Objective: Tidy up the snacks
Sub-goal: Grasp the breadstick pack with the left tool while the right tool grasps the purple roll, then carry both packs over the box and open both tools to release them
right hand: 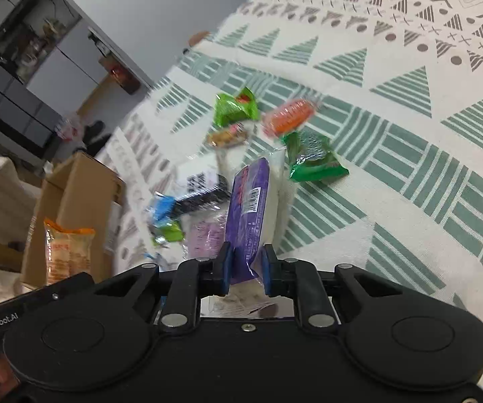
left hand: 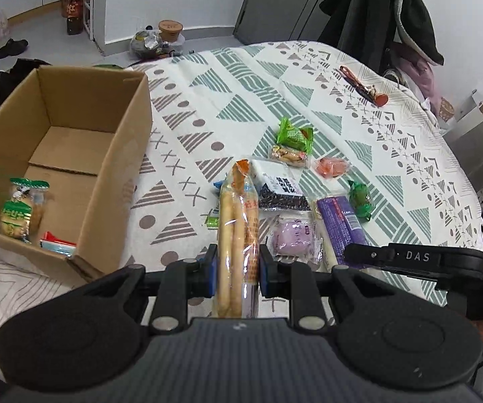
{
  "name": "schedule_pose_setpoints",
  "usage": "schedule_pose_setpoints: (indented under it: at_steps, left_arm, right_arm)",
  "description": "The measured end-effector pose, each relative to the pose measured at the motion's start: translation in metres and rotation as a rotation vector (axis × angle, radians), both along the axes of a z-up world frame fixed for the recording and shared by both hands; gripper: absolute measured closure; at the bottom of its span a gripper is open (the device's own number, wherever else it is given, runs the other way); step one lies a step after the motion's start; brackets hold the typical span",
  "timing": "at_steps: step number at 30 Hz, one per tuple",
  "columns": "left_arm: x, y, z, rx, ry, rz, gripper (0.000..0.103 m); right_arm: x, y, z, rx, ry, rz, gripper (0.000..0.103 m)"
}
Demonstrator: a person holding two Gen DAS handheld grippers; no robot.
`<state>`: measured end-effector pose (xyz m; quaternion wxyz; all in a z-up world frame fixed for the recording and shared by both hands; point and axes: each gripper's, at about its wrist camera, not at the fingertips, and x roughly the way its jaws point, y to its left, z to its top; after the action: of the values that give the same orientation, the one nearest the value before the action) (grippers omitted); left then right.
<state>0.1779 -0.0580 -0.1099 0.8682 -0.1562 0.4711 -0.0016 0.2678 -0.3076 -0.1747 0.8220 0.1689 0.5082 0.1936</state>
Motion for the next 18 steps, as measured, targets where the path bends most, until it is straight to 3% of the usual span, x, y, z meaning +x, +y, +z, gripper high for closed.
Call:
schedule_pose_setpoints:
  at_steps: [10, 18]
  left_arm:
    - [-0.013, 0.015, 0.036, 0.013, -0.048, 0.011, 0.081]
    - [-0.021, 0.039, 0.054, 0.015, -0.079, 0.045, 0.081]
  right_arm:
    - [-0.018, 0.002, 0.028, 0.134, -0.055, -0.029, 0.087]
    - [-0.027, 0.022, 0.048, 0.148, -0.122, -0.023, 0.087]
